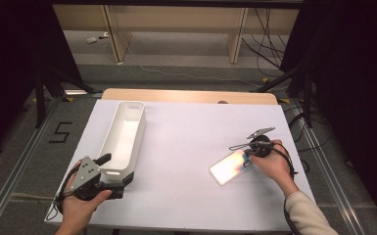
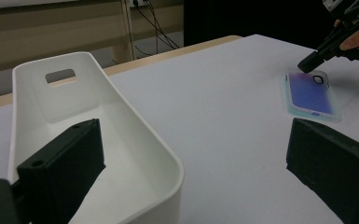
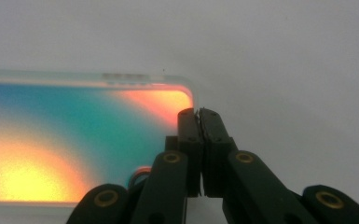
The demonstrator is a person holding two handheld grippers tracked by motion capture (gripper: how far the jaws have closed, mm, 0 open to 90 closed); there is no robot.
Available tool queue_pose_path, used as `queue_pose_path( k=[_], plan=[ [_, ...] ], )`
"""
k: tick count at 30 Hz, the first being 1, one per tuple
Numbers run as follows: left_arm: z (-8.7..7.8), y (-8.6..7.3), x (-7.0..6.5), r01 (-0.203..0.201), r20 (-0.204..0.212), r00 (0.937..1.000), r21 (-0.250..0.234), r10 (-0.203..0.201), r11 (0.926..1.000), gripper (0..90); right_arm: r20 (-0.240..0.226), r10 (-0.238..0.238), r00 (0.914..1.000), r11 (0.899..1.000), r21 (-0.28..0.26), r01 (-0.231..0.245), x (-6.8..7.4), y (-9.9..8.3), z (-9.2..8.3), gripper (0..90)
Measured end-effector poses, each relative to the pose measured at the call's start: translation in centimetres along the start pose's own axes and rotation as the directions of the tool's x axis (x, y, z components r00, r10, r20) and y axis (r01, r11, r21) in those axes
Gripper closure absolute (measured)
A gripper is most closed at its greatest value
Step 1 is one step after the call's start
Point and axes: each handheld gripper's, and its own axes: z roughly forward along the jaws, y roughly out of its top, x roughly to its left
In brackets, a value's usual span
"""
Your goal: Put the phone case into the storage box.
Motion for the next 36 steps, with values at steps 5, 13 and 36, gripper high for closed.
queue_pose_path(
  k=[5, 13, 36],
  plan=[
    [-0.1, 0.0, 0.0, 0.005, -0.006, 1.0, -0.001, -0.005, 1.0, 3.5, 0.046, -0.023, 0.9987, 0.999, -0.027, 0.025, 0.6, 0.5, -0.8, 89.0],
    [0.0, 0.0, 0.0, 0.005, 0.005, 1.0, 0.0, -0.005, 1.0, 5.1, 0.108, -0.123, 0.9865, 0.988, -0.076, 0.131, 1.5, 1.4, -2.0, 89.0],
    [0.3, 0.5, -0.9, -0.017, 0.029, 0.9994, -0.004, 0.017, 0.9999, 7.0, 0.182, -0.241, 0.9534, 0.947, -0.171, 0.272, 3.9, 4.1, -5.3, 89.0]
  ],
)
